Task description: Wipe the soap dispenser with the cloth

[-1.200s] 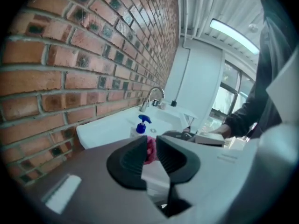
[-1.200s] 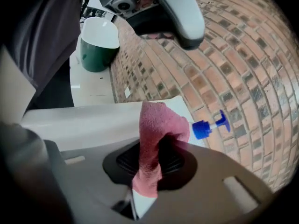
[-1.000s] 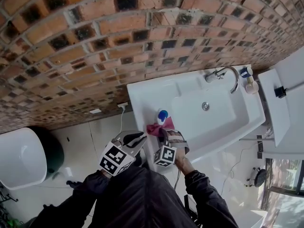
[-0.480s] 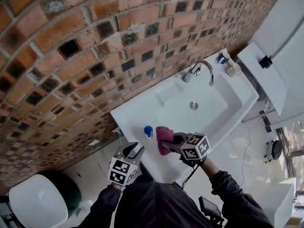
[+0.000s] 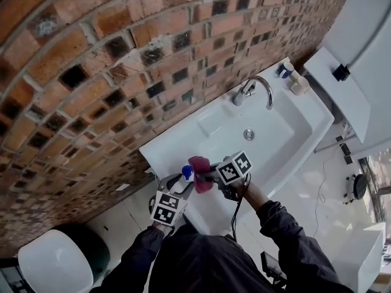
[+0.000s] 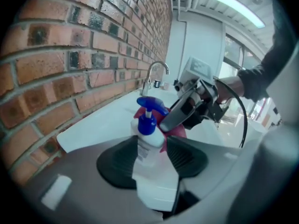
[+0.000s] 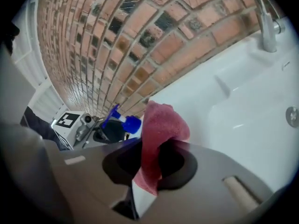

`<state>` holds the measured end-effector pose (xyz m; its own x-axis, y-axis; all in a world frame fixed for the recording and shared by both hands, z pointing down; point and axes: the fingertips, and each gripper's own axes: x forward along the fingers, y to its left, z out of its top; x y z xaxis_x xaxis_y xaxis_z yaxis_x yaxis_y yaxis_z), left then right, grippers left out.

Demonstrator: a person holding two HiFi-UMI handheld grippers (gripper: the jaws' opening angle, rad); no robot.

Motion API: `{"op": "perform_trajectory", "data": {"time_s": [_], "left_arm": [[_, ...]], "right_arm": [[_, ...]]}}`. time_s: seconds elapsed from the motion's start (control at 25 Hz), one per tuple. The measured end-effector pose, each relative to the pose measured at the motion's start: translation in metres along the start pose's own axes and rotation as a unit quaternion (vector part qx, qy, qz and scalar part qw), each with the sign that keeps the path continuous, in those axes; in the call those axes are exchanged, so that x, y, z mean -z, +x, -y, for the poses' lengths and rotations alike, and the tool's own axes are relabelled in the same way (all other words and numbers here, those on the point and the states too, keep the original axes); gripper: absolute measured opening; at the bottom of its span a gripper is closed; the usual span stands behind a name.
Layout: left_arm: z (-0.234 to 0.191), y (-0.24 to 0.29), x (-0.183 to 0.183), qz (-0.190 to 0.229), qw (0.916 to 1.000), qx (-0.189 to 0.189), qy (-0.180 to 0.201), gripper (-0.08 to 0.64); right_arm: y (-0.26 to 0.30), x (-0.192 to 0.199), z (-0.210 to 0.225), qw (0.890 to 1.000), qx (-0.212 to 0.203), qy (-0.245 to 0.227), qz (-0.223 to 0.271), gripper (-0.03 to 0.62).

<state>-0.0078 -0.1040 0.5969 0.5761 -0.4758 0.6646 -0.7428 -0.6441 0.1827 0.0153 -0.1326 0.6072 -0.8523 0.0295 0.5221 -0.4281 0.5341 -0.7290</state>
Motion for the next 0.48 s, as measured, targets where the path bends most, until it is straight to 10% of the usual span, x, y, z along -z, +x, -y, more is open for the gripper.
{"op": "perform_trajectory", "data": {"time_s": [0.24, 0.48], "left_arm": [[-0.005, 0.004, 0.005, -0.01, 0.9999, 0.002, 0.008, 0.209], [-0.009, 0.011, 0.001, -0.028, 0.9991, -0.013, 0.029, 0.271]], "right_arm": [[0.029, 0.028, 0.038, 0.998, 0.026, 0.046, -0.041, 0.069], [0.045, 0.043, 0.045, 0.992, 0.091, -0.017, -0.081, 0.069]]}}
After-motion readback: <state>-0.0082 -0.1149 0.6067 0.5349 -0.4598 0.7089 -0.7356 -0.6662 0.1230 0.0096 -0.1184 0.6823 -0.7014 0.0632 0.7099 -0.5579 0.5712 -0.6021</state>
